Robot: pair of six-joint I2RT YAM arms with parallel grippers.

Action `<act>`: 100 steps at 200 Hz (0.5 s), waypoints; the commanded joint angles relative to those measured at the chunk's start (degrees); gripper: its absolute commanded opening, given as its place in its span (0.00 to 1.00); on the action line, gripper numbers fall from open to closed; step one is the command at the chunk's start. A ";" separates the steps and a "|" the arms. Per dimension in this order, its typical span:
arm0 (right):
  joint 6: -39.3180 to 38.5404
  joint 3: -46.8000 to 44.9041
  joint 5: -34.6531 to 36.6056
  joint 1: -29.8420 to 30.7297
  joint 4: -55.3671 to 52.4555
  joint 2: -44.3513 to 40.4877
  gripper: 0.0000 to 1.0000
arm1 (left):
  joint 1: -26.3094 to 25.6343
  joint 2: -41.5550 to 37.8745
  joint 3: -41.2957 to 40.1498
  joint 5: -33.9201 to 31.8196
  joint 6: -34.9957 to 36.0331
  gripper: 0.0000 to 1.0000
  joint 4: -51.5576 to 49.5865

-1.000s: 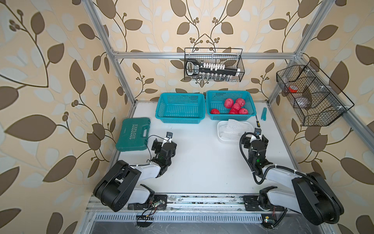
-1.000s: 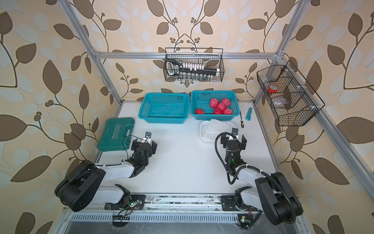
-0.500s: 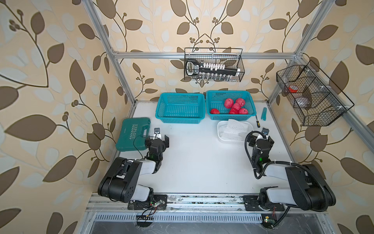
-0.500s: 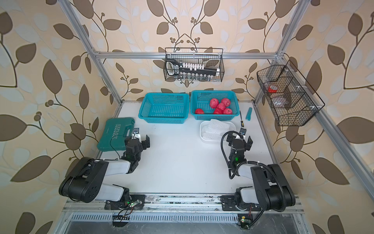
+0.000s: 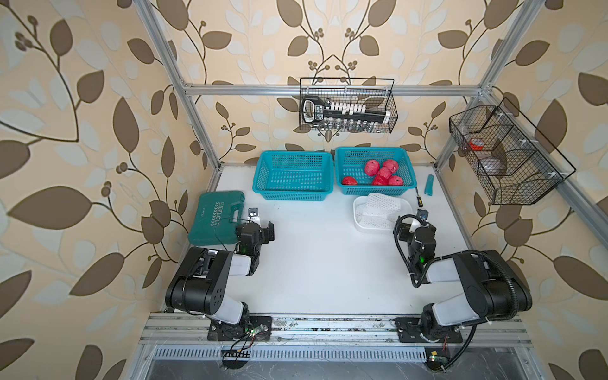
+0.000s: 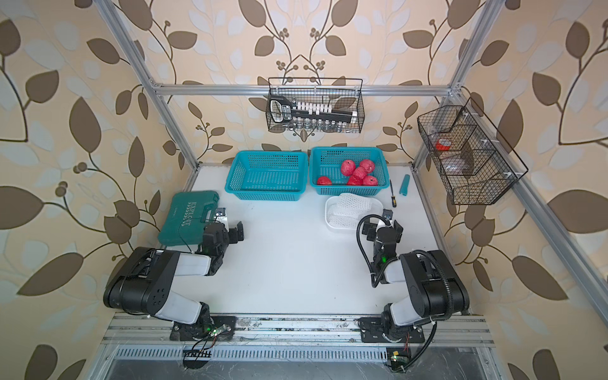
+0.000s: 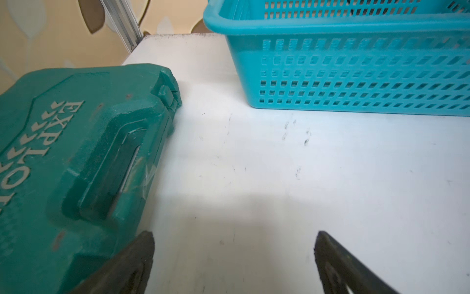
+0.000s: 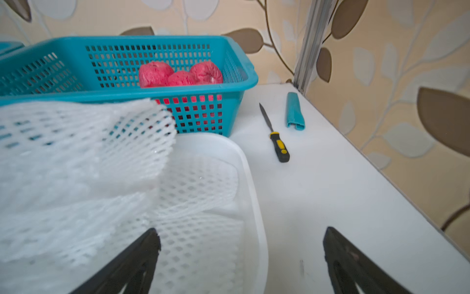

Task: Remove foam nets from apples
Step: Reset both arms

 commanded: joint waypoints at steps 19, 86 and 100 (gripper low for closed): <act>1.74 1.95 -4.94 -3.42 -0.65 0.06 0.99 | 1.69 -0.18 2.53 2.37 -1.76 0.99 -1.60; 1.17 1.58 -3.75 -2.49 -0.43 -0.39 1.00 | 1.95 0.73 3.59 2.96 -1.93 0.99 -2.82; 1.24 1.71 -3.81 -2.53 -0.64 -0.48 0.99 | 2.46 0.82 3.86 3.94 -2.19 0.99 -3.25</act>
